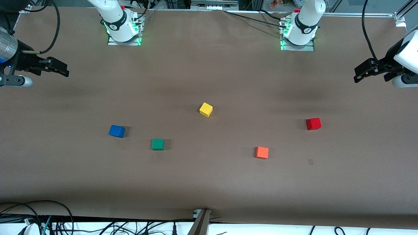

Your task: Pass red block to right arm, stack on blue

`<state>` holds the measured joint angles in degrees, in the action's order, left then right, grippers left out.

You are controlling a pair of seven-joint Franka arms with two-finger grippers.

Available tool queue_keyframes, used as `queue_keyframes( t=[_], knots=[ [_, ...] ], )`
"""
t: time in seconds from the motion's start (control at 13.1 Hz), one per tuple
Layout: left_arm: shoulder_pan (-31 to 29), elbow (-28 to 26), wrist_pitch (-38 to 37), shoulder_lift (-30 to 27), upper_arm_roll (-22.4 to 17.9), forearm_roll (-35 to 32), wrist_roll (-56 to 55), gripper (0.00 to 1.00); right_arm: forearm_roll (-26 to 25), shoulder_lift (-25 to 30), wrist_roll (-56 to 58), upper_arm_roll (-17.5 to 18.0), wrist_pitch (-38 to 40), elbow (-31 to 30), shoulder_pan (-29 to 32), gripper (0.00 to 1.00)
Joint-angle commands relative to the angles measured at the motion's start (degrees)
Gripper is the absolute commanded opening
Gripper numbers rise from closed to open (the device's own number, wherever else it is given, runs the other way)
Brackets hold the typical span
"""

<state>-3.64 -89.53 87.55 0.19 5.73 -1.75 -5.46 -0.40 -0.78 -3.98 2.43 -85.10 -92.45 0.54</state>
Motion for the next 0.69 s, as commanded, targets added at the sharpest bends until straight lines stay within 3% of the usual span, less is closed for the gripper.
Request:
queue_keyframes(
  t=[0.0, 0.61],
  knots=[
    [-0.05, -0.45, -0.72, -1.67, -0.02, 0.96, 0.63, 1.00, 0.05, 0.08, -0.68, 0.03, 0.90, 0.78, -0.10, 1.00],
    [0.03, 0.50, -0.72, -0.98, -0.02, 0.87, 0.54, 1.00, 0.14, 0.08, -0.68, 0.03, 0.99, 0.78, -0.01, 1.00]
  ],
)
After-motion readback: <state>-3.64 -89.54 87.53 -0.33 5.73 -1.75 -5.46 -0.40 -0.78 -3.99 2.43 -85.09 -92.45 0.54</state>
